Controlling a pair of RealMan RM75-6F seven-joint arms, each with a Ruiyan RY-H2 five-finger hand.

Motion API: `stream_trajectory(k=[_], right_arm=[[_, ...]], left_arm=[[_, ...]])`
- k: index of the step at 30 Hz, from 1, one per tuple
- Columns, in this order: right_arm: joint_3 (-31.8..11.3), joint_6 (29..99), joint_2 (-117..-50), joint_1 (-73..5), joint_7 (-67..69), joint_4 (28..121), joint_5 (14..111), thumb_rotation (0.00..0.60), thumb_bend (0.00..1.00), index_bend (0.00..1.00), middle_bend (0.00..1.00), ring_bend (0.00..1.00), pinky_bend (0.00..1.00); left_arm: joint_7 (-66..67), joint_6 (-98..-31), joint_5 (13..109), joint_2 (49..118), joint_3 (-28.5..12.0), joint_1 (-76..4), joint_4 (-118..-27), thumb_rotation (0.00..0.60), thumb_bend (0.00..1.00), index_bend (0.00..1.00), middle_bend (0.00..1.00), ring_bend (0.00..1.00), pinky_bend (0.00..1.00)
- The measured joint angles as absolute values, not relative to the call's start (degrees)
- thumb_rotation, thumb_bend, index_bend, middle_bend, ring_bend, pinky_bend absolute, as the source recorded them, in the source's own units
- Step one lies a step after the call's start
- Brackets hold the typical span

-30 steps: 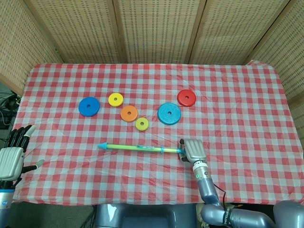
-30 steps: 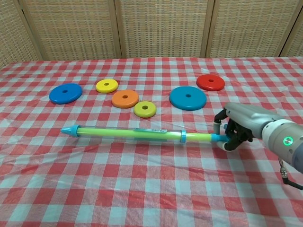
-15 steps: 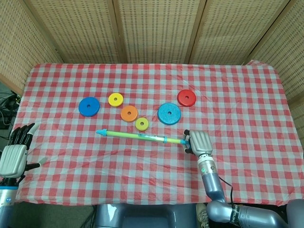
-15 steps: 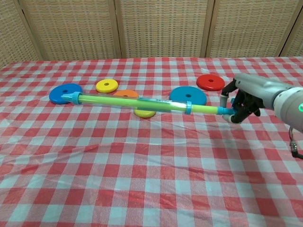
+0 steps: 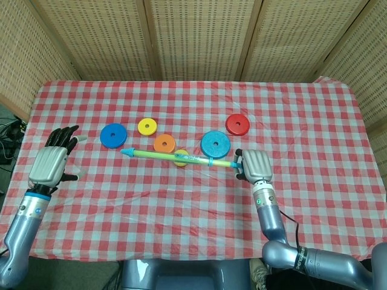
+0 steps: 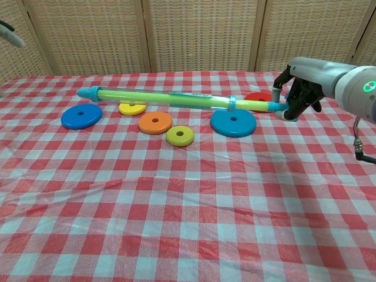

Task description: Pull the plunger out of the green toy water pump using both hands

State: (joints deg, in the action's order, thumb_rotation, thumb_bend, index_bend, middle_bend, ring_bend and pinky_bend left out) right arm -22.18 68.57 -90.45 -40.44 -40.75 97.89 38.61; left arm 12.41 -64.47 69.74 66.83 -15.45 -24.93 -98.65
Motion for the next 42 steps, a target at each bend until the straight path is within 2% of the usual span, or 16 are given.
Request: stream_trajectory(k=[4, 7, 16, 26, 42], right_arm=[[-22.4, 67.8, -89.9, -41.2, -40.5, 97.0, 37.1, 0.600, 0.59, 0.65, 1.00, 1.00, 0.76], [-22.4, 67.0, -89.3, -42.0, -40.0, 96.0, 35.9, 0.600, 0.59, 0.65, 1.00, 1.00, 0.76], [-21.6, 65.6, -87.3, -42.4, -38.0, 94.4, 34.4, 0.600, 0.60, 0.66, 1.00, 1.00, 0.76], [-20.5, 64.0, -85.1, -41.8, -33.8, 93.4, 34.4, 0.600, 0.61, 0.66, 1.00, 1.00, 0.76], [-18.5, 62.9, -82.9, -41.5, -29.8, 94.3, 35.9, 0.600, 0.61, 0.66, 1.00, 1.00, 0.76]], left_arm=[[15.3, -60.5, 64.8, 67.1, -18.1, -29.8, -98.6, 0.600, 0.28, 0.33, 0.00, 0.00, 0.00], [16.7, -57.2, 60.6, 67.5, -19.2, -32.9, -98.5, 0.600, 0.28, 0.34, 0.00, 0.00, 0.00], [20.2, -49.6, 48.8, 70.7, -19.9, -42.3, -95.8, 0.600, 0.28, 0.38, 0.00, 0.00, 0.00], [21.8, -48.0, 43.3, 73.9, -18.9, -48.0, -92.5, 0.600, 0.28, 0.41, 0.00, 0.00, 0.00], [19.4, -48.8, 42.7, 75.5, -17.2, -50.8, -90.2, 0.600, 0.28, 0.40, 0.00, 0.00, 0.00]])
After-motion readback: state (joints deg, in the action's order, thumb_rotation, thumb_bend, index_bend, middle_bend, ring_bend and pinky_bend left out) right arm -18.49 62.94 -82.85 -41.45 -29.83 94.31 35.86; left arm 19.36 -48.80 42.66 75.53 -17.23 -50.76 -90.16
